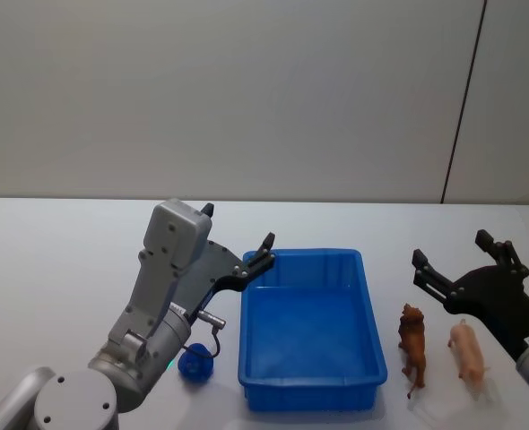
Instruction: Pick up the two dolls from the table and place them into the box.
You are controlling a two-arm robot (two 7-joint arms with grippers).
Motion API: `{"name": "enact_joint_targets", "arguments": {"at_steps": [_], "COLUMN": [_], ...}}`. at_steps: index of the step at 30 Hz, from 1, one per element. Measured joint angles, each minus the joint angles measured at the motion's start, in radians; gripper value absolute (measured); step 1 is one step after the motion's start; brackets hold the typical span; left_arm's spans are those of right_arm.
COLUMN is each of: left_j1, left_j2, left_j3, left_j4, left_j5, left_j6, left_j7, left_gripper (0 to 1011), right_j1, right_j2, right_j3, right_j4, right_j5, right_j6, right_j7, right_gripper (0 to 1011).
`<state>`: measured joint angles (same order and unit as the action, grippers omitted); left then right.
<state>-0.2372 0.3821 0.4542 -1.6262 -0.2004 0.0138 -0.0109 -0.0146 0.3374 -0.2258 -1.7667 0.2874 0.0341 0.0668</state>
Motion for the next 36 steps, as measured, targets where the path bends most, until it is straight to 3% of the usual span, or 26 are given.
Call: {"name": "enact_joint_targets", "arguments": {"at_steps": [27, 36], "left_j1": [0.000, 0.000], "left_j2": [0.000, 0.000], "left_j3": [0.000, 0.000], "left_j4": [0.000, 0.000], "left_j5": [0.000, 0.000], "left_j6": [0.000, 0.000], "left_j7": [0.000, 0.000], "left_gripper": [1001, 1001], "right_j1": [0.001, -0.004], "right_j2": [0.001, 0.017], "right_j3": [0.002, 0.015], "right_j4": [0.003, 0.018], "right_j5": [0.000, 0.013], "right_j6": [0.002, 0.045], "right_j7": [0.001, 0.008], "right_gripper": [1001, 1001]}}
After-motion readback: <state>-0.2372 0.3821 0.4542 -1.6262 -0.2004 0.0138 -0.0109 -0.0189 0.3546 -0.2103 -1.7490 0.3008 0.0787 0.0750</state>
